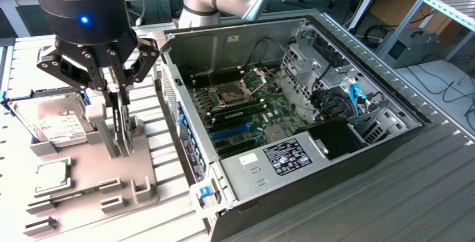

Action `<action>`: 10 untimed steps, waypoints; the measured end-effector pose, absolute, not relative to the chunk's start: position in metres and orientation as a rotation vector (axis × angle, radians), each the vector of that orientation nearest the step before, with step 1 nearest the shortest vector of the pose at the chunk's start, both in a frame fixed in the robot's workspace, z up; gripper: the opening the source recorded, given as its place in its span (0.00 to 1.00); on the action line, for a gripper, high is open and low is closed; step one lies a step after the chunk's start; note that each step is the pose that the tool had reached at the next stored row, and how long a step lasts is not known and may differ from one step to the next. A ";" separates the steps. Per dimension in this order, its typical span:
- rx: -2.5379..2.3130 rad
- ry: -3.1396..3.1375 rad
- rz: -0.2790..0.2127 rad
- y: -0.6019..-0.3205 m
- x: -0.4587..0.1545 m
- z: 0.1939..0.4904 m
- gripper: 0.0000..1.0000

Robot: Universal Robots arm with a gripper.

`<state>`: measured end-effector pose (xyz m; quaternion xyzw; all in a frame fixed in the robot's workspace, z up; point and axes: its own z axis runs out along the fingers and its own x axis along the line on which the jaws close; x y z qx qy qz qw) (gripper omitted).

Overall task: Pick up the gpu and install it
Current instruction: 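Pick up the gpu and move the gpu toward the slot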

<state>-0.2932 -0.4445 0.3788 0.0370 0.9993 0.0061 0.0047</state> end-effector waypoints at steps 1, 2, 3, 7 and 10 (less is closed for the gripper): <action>0.116 3.130 0.019 -0.444 -0.293 0.379 0.26; 0.116 3.130 0.019 -0.444 -0.293 0.380 0.26; 0.116 3.130 0.019 -0.444 -0.293 0.381 0.26; 0.116 3.130 0.019 -0.444 -0.293 0.385 0.26; 0.116 3.130 0.019 -0.444 -0.293 0.388 0.26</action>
